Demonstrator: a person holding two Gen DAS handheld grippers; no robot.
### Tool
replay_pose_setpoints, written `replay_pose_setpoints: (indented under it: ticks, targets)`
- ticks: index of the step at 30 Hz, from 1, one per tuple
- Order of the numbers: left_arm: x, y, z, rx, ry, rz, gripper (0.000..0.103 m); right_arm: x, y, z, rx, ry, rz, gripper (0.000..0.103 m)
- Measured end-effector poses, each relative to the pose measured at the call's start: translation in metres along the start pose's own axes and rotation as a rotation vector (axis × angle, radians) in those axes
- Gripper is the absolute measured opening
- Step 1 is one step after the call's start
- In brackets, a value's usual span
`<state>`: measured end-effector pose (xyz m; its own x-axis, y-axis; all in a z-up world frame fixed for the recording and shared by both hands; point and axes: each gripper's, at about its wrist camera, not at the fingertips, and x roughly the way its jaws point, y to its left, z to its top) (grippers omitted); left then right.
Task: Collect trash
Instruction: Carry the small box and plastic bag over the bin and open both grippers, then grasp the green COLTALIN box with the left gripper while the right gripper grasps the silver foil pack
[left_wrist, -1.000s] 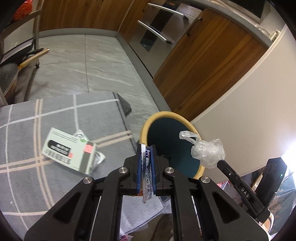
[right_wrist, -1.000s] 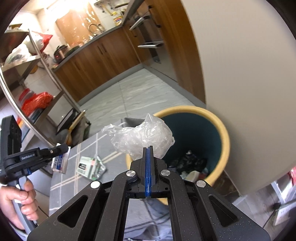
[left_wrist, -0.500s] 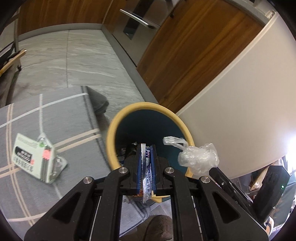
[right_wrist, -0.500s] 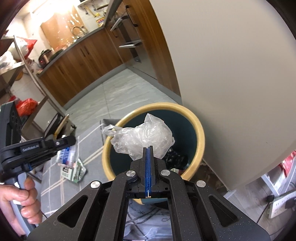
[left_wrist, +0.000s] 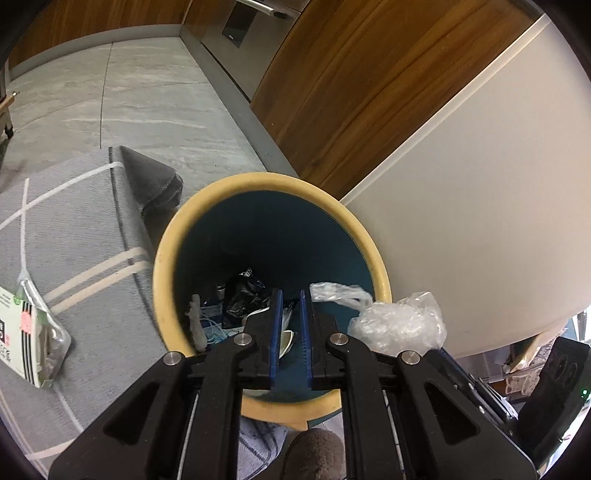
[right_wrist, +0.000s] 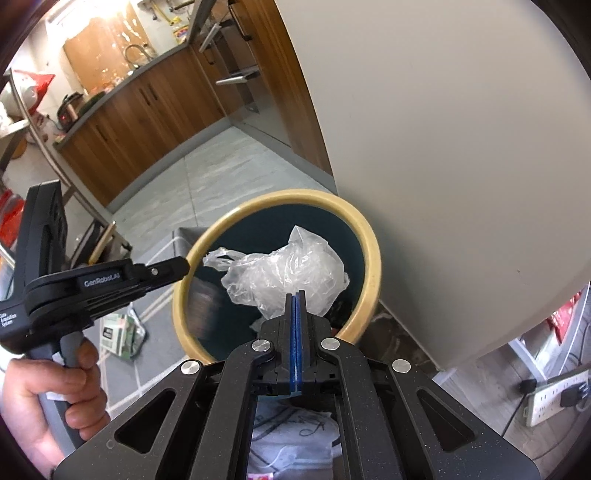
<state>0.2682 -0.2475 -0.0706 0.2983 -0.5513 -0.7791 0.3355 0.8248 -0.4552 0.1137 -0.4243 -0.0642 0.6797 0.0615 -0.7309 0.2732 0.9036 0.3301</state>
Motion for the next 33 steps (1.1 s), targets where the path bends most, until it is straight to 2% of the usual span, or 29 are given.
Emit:
replay_pose_setpoints:
  ticks: [3, 6, 9, 13, 14, 16, 18, 23, 33]
  targets:
    - [0.003, 0.0, 0.0, 0.003, 0.005, -0.002, 0.013, 0.004, 0.002, 0.0, -0.008, 0.009, -0.005, 0.001]
    - [-0.001, 0.002, 0.0, 0.004, -0.005, 0.0, 0.027, 0.007, 0.004, 0.0, -0.015, 0.017, -0.01, 0.001]
    - [-0.012, 0.006, 0.0, 0.01, -0.022, 0.015, 0.033, 0.011, 0.007, 0.004, -0.021, 0.024, -0.013, 0.001]
    - [-0.026, 0.016, 0.0, 0.012, -0.042, 0.034, 0.05, 0.014, 0.009, 0.004, -0.027, 0.031, -0.02, 0.002]
    - [-0.03, 0.019, 0.0, 0.012, -0.047, 0.046, 0.054, 0.015, 0.009, 0.004, -0.027, 0.032, -0.021, 0.003]
    - [-0.04, 0.026, -0.001, 0.006, -0.058, 0.054, 0.06, 0.015, 0.011, 0.004, -0.023, 0.032, -0.02, 0.013]
    - [-0.048, 0.033, -0.001, 0.001, -0.068, 0.067, 0.068, 0.015, 0.015, 0.004, -0.025, 0.025, -0.017, 0.016]
    - [-0.071, 0.053, -0.002, -0.015, -0.098, 0.112, 0.075, 0.012, 0.024, 0.004, -0.036, 0.016, -0.003, 0.019]
    - [-0.11, 0.103, -0.015, -0.087, -0.129, 0.205, 0.076, 0.01, 0.059, 0.003, -0.09, 0.006, 0.063, 0.021]
